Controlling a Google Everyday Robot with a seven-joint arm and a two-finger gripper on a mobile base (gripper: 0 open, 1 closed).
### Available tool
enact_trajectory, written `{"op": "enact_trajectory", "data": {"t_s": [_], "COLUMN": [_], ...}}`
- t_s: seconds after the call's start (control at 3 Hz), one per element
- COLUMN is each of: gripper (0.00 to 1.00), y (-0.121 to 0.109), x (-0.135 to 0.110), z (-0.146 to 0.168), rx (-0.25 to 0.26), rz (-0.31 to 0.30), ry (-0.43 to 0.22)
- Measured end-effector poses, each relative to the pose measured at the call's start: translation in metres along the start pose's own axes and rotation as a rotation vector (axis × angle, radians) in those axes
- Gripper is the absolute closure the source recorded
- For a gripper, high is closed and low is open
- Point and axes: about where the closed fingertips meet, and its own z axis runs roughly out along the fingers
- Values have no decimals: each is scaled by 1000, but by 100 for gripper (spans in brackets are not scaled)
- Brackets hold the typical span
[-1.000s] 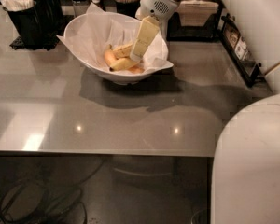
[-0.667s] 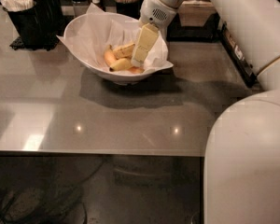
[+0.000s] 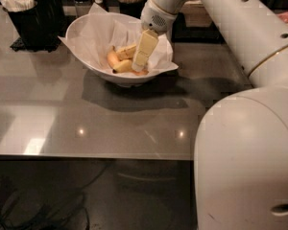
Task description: Pick banana from white bowl
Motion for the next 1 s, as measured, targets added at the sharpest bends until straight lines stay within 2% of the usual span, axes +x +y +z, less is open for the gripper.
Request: {"op": "enact_trajectory", "data": {"t_s": [0.33, 1.0], "gripper": [18, 65], "y": [0, 0], "x": [0, 0], "z": [0, 0], "rx": [0, 0], "rz": [0, 0], "ry": [0, 0]}}
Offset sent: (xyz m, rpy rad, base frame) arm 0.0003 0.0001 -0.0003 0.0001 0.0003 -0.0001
